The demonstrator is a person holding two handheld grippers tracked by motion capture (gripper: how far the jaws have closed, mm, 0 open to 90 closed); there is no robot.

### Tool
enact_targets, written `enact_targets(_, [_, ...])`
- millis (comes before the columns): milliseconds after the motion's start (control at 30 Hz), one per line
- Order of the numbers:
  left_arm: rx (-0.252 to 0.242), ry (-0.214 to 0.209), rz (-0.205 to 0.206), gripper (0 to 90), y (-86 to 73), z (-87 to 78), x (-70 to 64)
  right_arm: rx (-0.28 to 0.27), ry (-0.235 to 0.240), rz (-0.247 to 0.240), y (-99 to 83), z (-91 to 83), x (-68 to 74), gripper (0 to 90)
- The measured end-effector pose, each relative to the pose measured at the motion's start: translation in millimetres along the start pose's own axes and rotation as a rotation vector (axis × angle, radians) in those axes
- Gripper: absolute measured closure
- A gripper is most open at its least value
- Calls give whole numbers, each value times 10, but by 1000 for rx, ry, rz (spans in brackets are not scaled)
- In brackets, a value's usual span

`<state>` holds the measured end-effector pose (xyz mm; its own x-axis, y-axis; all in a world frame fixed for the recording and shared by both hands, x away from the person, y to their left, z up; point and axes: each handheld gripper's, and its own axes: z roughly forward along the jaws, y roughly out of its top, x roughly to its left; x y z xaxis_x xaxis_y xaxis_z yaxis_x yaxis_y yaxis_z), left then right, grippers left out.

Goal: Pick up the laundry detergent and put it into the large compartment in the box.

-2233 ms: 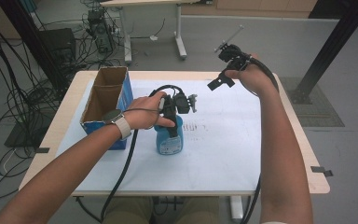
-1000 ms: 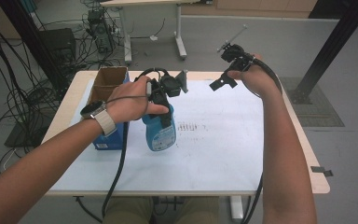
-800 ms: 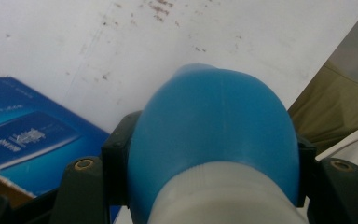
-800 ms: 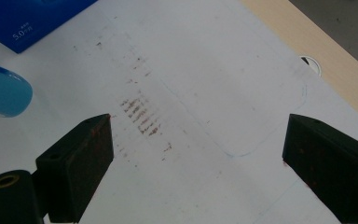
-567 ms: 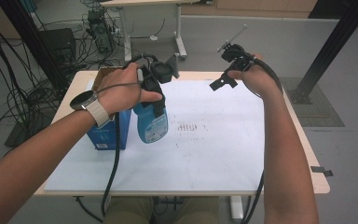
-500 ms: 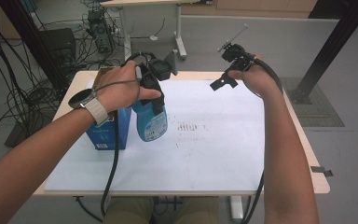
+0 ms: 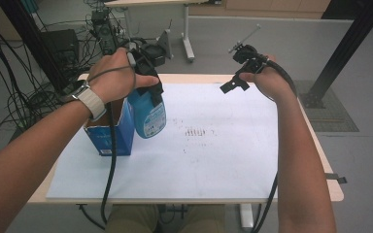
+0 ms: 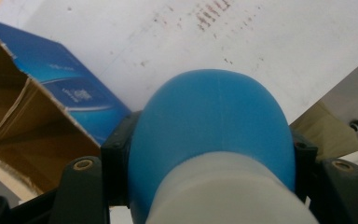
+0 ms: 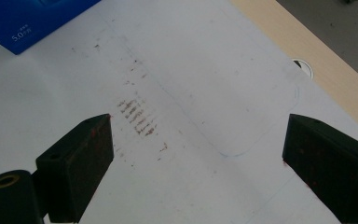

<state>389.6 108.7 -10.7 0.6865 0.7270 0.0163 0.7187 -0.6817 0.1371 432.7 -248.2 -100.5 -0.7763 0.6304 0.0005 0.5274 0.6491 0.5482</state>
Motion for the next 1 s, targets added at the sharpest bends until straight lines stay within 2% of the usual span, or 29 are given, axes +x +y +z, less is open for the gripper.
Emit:
enact_targets(67, [-4,5,-36,380,-30,-70,40,-2,-1,-2,4,-1,-9,85])
enact_targets(400, [-17,3,-109,380,-114,-239,154,5,4,-15,62,51,-15,85])
enact_targets(467, [-16,0,-137,380,-130,-263,183,8,5,-16,68,56,-13,85])
enact_targets(600, [-15,1,-168,380,-149,-317,223,6,10,-23,76,63,-12,85])
enact_targets(800, [-9,24,-234,380,-156,-421,251,6,16,-32,94,86,-9,85])
enact_targets(967, [-8,19,-297,379,-183,-519,342,0,20,-40,100,96,-9,85])
enact_targets(1000, [-5,17,-299,380,-191,-544,379,2,20,-39,102,96,-7,85])
